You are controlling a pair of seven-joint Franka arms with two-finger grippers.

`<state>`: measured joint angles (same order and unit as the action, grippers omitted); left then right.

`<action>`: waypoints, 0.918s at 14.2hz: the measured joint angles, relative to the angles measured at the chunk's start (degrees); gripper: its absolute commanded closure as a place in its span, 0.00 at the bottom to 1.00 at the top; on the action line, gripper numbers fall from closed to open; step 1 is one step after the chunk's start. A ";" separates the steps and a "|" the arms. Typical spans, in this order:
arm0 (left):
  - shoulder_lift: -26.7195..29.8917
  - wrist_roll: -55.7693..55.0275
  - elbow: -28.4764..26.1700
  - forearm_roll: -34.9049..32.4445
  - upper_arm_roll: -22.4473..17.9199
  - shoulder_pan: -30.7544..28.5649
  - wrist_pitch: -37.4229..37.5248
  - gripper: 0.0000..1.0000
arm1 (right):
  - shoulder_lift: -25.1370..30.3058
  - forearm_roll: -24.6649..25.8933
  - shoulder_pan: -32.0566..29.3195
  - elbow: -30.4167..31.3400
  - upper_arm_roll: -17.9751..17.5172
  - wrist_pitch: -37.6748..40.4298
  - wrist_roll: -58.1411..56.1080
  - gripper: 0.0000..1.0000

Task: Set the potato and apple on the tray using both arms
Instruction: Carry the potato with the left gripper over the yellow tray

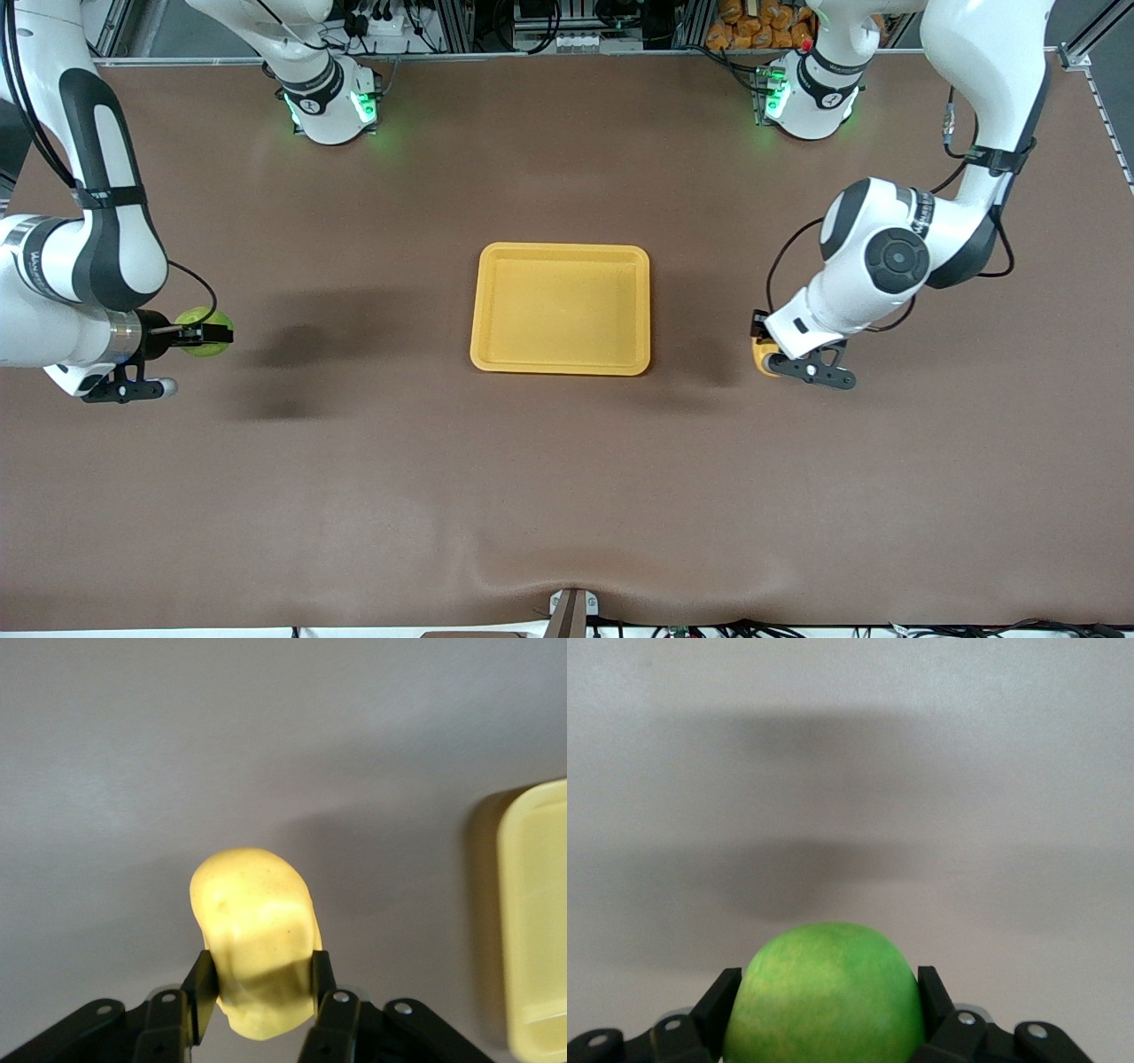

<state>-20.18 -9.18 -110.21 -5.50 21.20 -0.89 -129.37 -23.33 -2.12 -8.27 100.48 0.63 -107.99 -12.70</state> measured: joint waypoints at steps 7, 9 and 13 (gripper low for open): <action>-3.08 -14.46 3.69 0.00 2.33 8.52 0.07 1.00 | 0.00 -0.05 0.04 -0.41 -0.32 0.22 -0.16 0.97; -4.46 -15.71 4.70 0.00 2.34 10.66 0.07 1.00 | 0.00 -0.06 0.18 -0.56 -0.57 0.24 -0.16 0.97; -6.62 -15.93 6.57 0.00 2.27 13.70 0.07 1.00 | 0.00 -2.07 1.97 -2.14 -0.92 3.31 -0.13 0.97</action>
<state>-26.79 -25.11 -103.64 -5.50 23.47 12.81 -129.30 -23.33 -4.19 -6.30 98.35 -0.30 -104.69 -12.83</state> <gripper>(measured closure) 0.529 0.150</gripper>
